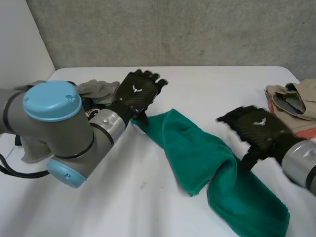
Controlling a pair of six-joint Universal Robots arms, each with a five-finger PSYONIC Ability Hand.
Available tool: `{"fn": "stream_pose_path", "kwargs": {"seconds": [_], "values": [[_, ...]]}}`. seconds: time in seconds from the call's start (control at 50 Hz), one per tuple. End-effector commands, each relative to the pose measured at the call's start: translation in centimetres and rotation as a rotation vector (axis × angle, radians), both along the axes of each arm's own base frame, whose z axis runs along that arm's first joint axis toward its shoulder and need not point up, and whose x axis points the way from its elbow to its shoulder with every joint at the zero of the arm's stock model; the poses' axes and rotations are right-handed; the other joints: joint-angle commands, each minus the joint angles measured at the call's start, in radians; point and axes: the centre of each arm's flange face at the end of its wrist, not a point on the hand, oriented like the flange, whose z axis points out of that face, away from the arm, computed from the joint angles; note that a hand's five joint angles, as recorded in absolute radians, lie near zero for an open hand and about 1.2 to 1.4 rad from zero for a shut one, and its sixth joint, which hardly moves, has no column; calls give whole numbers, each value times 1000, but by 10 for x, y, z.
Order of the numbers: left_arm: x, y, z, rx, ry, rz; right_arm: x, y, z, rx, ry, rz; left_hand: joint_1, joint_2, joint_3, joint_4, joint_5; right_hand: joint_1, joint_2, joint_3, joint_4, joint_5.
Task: Fold the laundry.
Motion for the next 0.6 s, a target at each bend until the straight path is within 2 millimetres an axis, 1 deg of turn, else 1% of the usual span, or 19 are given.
{"fn": "stream_pose_path", "kwargs": {"seconds": [0.02, 0.04, 0.06, 0.14, 0.2, 0.22, 0.26, 0.28, 0.34, 0.42, 0.44, 0.5, 0.52, 0.54, 0.6], "values": [[1, -28, -47, -45, -195, 10, 39, 41, -7, -16, 44, 198, 93, 97, 95, 102, 103, -26, -13, -10, -8, -25], [1, -31, -52, -44, -207, 7, 43, 43, -9, -17, 49, 210, 93, 97, 95, 102, 103, -26, -13, -10, -8, -25], [0, -34, -62, -32, -228, 2, 50, 44, -15, -25, 56, 224, 93, 97, 95, 102, 103, -26, -13, -10, -8, -25], [-5, -43, -80, -17, -261, -6, 64, 40, -33, -64, 93, 200, 119, 123, 121, 128, 129, 0, 14, 16, 18, 1], [-7, -48, -87, -21, -268, -5, 70, 37, -43, -87, 125, 177, 154, 159, 156, 163, 165, 53, 66, 69, 71, 54], [-9, -51, -90, -26, -266, -8, 72, 35, -51, -93, 149, 173, 178, 182, 180, 187, 188, 88, 101, 104, 106, 89], [-10, -54, -90, -33, -261, -10, 76, 36, -58, -97, 173, 180, 204, 208, 206, 213, 214, 115, 128, 130, 133, 115], [-12, -57, -90, -40, -256, -18, 79, 38, -66, -99, 197, 196, 236, 240, 238, 245, 247, 135, 149, 151, 153, 136], [-15, -60, -92, -46, -249, -28, 82, 38, -71, -109, 216, 213, 272, 276, 274, 281, 282, 206, 219, 221, 224, 206], [-16, -65, -97, -47, -248, -26, 84, 33, -75, -120, 211, 207, 325, 329, 326, 333, 335, 455, 468, 471, 473, 456], [-17, -68, -100, -47, -248, -25, 85, 32, -75, -129, 206, 206, 354, 358, 356, 363, 364, 624, 637, 640, 642, 625], [-17, -71, -104, -48, -248, -21, 86, 31, -74, -142, 197, 203, 424, 428, 426, 433, 435, 915, 929, 931, 933, 916], [-18, -73, -105, -50, -248, -21, 86, 29, -74, -145, 190, 198, 459, 464, 461, 468, 470, 1088, 1101, 1103, 1106, 1088], [-18, -73, -104, -52, -246, -21, 86, 29, -74, -148, 187, 195, 474, 478, 476, 483, 485, 1173, 1186, 1188, 1191, 1173], [-19, -74, -107, -50, -248, -23, 86, 28, -73, -158, 178, 189, 530, 534, 532, 539, 540, 1174, 1187, 1189, 1192, 1174]]}}
